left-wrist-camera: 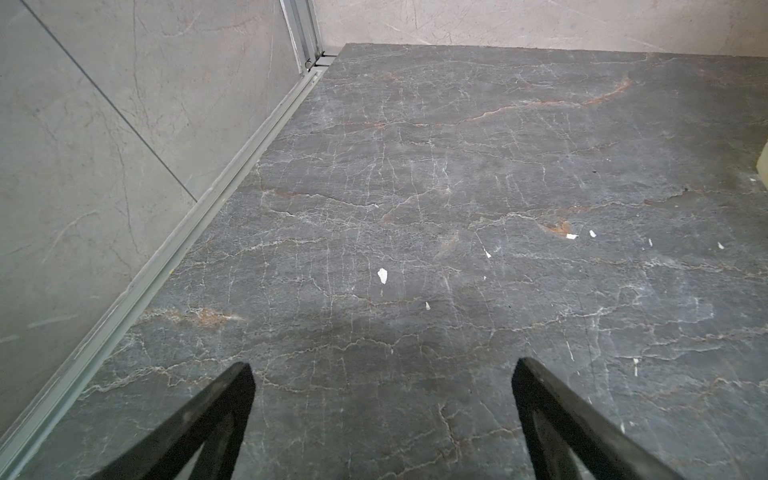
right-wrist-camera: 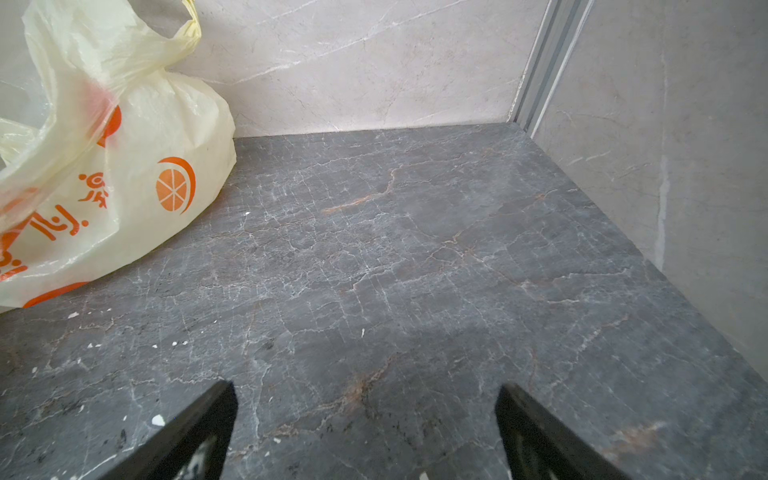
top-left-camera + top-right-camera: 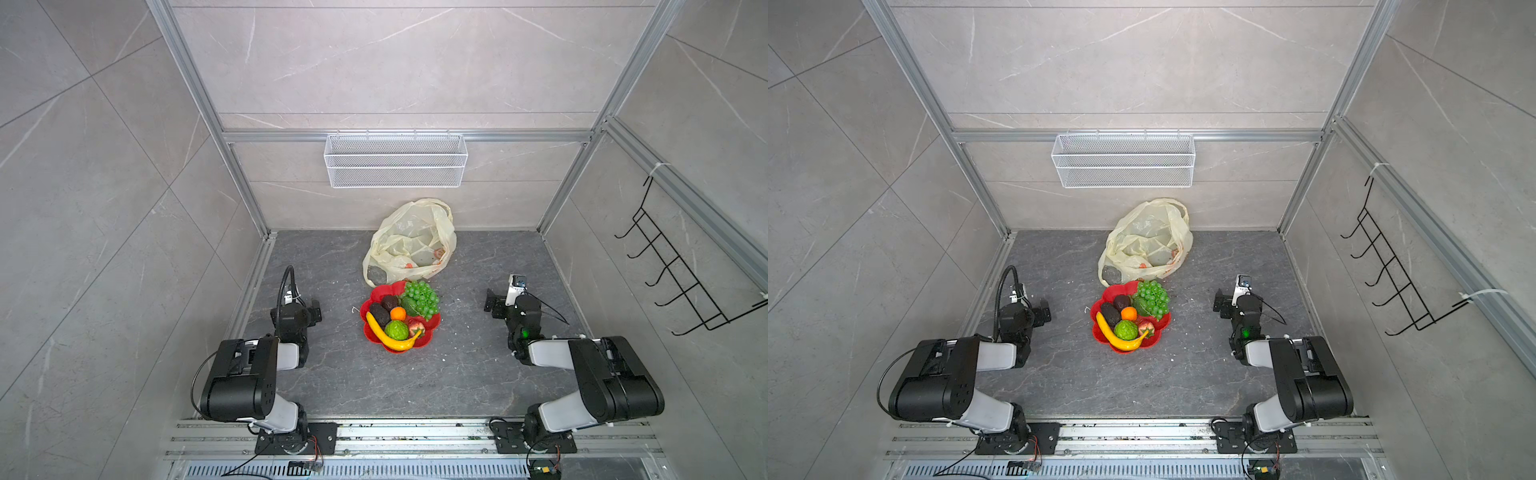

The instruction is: Take the fake fruits out of the plastic bag

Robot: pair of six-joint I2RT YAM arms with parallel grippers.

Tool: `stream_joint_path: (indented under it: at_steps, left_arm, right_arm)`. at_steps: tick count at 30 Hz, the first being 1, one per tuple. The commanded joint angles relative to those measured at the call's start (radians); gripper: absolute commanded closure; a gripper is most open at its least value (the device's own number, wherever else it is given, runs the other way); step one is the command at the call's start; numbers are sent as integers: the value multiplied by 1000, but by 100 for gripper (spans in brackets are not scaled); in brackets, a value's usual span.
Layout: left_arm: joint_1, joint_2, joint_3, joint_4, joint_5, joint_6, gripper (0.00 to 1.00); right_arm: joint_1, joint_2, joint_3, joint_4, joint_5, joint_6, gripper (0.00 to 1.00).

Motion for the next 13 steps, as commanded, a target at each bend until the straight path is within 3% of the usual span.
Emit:
stream_joint_path:
  at_steps: [1, 13]
  left_arm:
    - [3, -11, 19, 29, 8, -19, 0]
    - [3, -11, 19, 28, 8, -21, 0]
  right_arm:
    - [-2, 5, -11, 21, -10, -10, 0]
    - [-3, 6, -11, 22, -12, -9, 0]
